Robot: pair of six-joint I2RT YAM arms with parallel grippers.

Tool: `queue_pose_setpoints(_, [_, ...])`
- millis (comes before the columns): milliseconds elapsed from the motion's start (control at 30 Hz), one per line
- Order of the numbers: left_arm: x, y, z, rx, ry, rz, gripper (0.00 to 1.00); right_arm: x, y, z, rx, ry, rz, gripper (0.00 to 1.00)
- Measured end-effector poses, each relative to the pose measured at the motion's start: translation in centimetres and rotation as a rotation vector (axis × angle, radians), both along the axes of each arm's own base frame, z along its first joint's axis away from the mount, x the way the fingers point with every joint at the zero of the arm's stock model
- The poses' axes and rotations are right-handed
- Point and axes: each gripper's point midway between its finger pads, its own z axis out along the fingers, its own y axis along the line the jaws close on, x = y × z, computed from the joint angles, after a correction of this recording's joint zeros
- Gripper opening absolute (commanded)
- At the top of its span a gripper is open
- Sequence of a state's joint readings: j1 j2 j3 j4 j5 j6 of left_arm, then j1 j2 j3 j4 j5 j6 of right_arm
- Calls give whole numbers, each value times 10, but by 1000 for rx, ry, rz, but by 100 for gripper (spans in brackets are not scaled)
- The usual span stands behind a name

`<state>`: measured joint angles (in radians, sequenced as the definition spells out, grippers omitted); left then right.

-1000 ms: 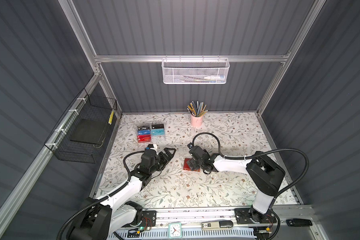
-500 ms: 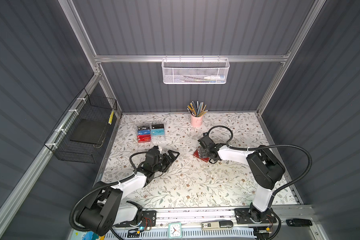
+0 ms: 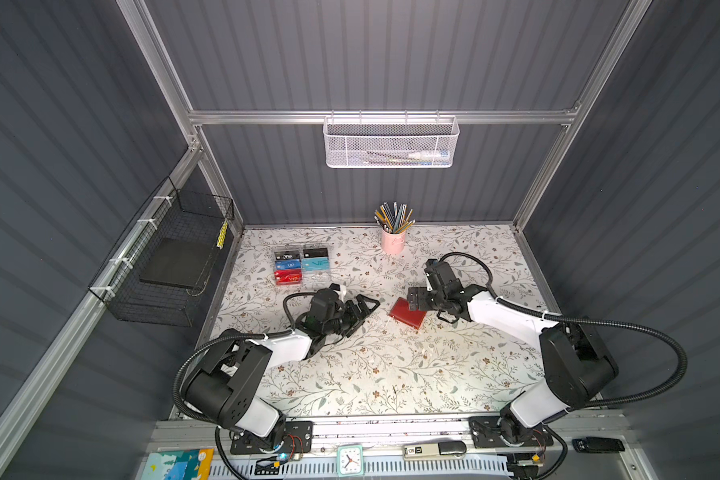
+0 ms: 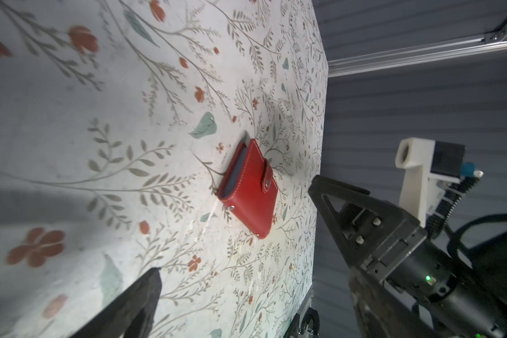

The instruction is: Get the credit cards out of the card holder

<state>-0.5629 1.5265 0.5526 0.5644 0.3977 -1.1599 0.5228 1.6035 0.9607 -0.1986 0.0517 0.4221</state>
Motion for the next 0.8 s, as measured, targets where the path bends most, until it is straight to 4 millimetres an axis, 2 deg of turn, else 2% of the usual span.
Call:
queue_pose_setpoints(200, [-5,1,-4,-9,14,3,100,-12,16,-31,64,96,41,99])
queue_pose_setpoints(367, [-14,7,-9,2,31,7,100,-26,17,-48,104,148,37,99])
queue_pose_setpoints(600, [-16,8,5,-16,1,8,100,-30,33,-45,190,119,37,99])
queue_pose_setpoints(800, [-19,11,1,-6,14,10,100,-50,65,-42,255,139,73,99])
